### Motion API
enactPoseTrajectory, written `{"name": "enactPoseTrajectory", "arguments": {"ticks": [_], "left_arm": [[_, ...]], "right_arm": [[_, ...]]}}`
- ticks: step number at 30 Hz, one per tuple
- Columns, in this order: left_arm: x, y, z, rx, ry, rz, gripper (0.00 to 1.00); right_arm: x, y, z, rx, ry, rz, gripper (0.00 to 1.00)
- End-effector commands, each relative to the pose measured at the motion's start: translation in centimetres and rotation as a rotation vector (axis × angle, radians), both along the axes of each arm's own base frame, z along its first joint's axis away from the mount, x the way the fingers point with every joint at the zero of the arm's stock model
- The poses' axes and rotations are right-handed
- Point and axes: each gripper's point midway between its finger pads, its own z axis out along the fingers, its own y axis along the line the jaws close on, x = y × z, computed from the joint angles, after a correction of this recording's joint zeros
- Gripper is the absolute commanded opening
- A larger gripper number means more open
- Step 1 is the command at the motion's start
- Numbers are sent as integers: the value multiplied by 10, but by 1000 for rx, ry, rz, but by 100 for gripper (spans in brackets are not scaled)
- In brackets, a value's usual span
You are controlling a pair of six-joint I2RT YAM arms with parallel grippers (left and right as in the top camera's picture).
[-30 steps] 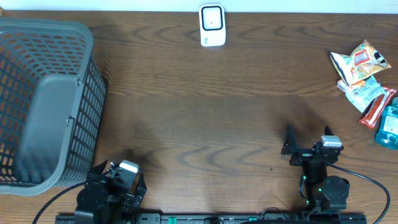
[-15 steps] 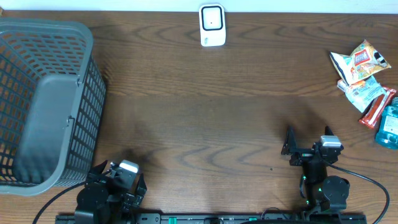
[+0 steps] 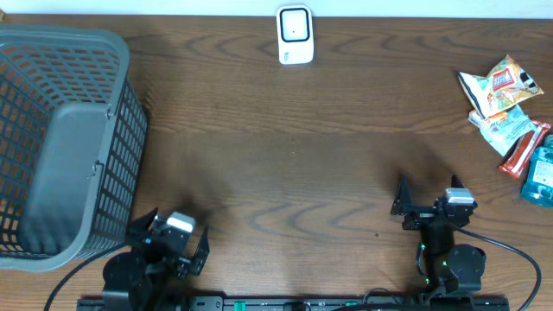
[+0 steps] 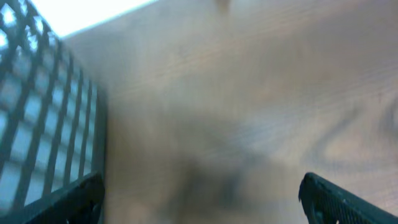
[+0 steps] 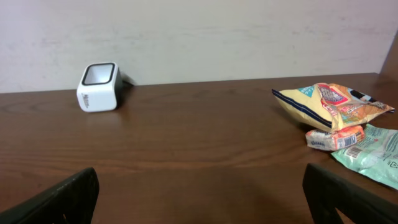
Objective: Scan the item barcode
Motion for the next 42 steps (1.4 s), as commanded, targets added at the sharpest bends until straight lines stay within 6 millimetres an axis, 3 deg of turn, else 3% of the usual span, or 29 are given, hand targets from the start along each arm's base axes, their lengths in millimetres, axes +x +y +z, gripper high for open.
{"name": "enactPoseTrajectory", "arguments": {"ticks": [1, 7, 11, 15, 17, 19, 42], "left_arm": [[15, -18, 4, -76, -75, -78, 100], [53, -18, 31, -166, -328, -45, 100], [70, 11, 19, -333, -354, 181, 100], [73, 14, -9, -339, -293, 213, 100], [73, 28, -13, -394, -282, 320, 100], [73, 38, -14, -426, -285, 387, 100], [73, 39, -14, -418, -286, 389, 100]], "right_arm": [[0, -4, 0, -13, -1, -20, 99], [0, -4, 0, -13, -1, -20, 99], [0, -4, 0, -13, -1, -20, 99], [0, -4, 0, -13, -1, -20, 99], [0, -4, 0, -13, -1, -20, 99], [0, -4, 0, -13, -1, -20, 99], [0, -4, 0, -13, -1, -20, 99]]}}
